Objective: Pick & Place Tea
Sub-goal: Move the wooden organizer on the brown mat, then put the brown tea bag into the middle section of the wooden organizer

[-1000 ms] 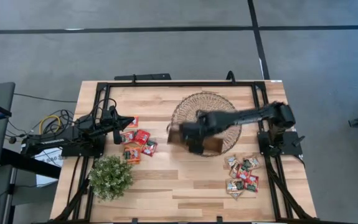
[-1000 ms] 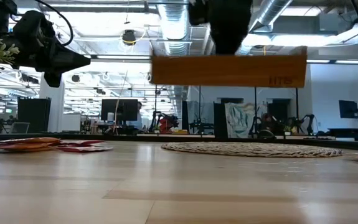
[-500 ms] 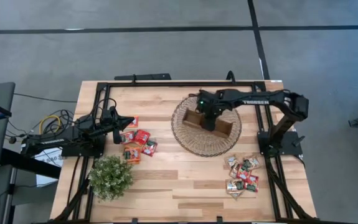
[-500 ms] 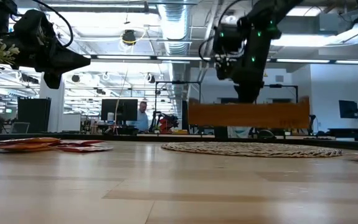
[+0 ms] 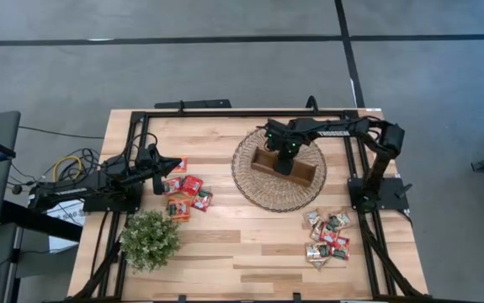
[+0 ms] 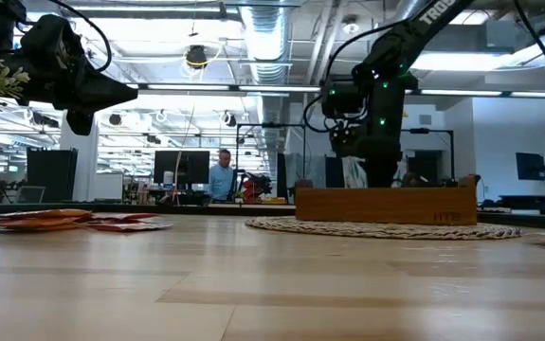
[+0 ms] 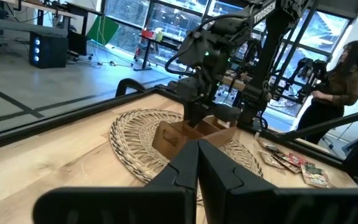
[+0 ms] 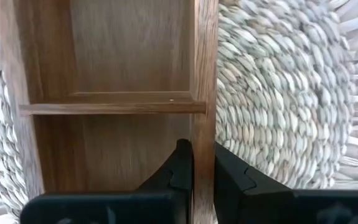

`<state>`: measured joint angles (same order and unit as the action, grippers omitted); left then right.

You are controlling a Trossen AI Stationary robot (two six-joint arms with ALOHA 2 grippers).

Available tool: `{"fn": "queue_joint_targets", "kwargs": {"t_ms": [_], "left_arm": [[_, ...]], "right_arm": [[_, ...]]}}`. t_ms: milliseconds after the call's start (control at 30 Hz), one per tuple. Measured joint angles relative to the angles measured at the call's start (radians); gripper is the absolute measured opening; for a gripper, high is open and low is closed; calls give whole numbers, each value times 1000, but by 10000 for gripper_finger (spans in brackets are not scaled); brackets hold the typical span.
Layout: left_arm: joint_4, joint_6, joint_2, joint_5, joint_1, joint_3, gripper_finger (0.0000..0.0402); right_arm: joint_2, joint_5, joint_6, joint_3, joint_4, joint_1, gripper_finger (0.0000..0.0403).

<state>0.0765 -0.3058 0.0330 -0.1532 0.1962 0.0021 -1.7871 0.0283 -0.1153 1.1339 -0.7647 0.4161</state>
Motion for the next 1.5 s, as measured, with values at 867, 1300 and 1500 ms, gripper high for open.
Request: {"fn": "queue_joint_targets", "kwargs": {"t_ms": [867, 1300, 1500], "left_arm": [[0, -20, 0, 0, 0, 0, 0], [0, -36, 0, 0, 0, 0, 0], [1, -36, 0, 0, 0, 0, 0]], "right_arm": [[501, -350, 452, 56, -86, -696, 197], [288, -212, 1304, 55, -162, -1246, 164], [230, -222, 1733, 46, -169, -1389, 177]]}}
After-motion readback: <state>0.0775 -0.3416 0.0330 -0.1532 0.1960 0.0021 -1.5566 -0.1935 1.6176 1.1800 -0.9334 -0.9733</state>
